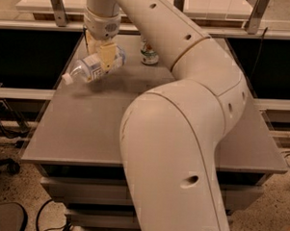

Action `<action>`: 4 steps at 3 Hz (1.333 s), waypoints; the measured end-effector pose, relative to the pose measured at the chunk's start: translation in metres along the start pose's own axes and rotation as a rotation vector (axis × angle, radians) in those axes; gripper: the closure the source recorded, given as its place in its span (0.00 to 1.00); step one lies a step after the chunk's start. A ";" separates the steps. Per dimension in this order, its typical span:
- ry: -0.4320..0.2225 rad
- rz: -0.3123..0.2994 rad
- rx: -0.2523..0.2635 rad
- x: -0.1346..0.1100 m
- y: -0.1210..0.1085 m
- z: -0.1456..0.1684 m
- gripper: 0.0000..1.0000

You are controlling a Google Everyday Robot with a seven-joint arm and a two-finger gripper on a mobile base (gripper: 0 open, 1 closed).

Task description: Move blue plastic bottle near redbull can

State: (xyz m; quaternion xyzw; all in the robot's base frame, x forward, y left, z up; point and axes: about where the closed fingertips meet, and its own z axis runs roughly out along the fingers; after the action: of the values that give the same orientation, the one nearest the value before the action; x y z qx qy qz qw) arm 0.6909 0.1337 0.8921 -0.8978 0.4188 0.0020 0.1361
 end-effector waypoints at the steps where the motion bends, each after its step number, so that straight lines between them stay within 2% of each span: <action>1: 0.003 0.033 0.001 0.010 -0.004 0.007 0.84; 4: 0.023 0.087 0.006 0.035 -0.006 0.009 0.14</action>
Offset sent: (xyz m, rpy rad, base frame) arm 0.0127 -0.0335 -0.0087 -0.0476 0.0645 -0.0872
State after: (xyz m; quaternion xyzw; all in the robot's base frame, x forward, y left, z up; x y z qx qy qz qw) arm 0.7185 0.1134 0.8805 -0.8784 0.4588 -0.0040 0.1337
